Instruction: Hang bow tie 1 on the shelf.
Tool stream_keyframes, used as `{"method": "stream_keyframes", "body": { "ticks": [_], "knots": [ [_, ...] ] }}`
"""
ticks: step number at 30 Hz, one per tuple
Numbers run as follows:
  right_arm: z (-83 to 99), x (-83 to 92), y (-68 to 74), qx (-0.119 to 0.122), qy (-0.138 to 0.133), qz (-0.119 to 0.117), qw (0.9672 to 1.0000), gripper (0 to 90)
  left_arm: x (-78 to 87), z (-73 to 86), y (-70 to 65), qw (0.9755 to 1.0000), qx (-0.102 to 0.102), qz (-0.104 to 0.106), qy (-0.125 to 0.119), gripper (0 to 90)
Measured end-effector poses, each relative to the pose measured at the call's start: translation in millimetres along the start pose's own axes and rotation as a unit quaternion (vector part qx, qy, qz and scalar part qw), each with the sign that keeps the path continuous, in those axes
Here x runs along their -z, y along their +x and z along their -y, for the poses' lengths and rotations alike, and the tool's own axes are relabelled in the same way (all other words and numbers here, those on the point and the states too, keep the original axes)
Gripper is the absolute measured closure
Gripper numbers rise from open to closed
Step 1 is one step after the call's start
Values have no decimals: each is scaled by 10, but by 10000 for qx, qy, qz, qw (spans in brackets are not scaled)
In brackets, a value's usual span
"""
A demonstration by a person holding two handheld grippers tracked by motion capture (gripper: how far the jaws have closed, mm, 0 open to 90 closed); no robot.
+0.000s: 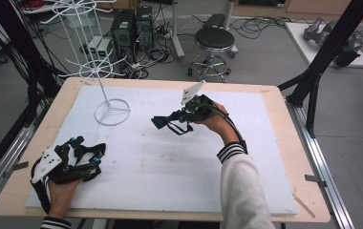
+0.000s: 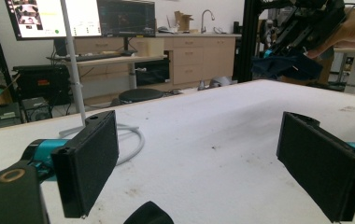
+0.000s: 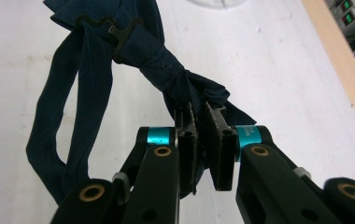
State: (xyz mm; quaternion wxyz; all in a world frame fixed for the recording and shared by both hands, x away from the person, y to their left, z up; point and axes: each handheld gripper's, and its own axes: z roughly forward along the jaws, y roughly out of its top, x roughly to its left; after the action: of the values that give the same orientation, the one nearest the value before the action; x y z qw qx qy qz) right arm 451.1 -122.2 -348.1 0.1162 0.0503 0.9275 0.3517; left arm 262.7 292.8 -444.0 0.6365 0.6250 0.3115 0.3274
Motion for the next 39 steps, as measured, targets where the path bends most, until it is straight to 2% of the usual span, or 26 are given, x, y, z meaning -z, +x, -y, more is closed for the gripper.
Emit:
{"method": "stream_keyframes", "body": {
  "ticks": [11,14,16,23,28,34,39],
  "knots": [
    [-137,249,149,-20,-426,69,9991,840,-48,-176,-15,9998,-19,200,40,134],
    [-127,300,194,-3,-641,168,9978,841,-71,-231,-15,9995,-45,299,44,134],
    [-84,319,220,-83,-726,188,9972,841,-96,-265,-14,9993,-39,378,63,134],
    [21,370,275,-177,-772,223,9966,840,-159,-350,5,9983,-56,564,118,134],
    [5,442,297,-217,-952,268,9949,839,-213,-450,39,9975,-51,699,124,134],
    [-25,493,345,-222,-988,334,9943,839,-313,-574,60,9955,-13,925,213,134],
    [-41,507,408,-220,-1095,351,9931,839,-386,-659,37,9942,-73,1056,202,134]
  ]
}}
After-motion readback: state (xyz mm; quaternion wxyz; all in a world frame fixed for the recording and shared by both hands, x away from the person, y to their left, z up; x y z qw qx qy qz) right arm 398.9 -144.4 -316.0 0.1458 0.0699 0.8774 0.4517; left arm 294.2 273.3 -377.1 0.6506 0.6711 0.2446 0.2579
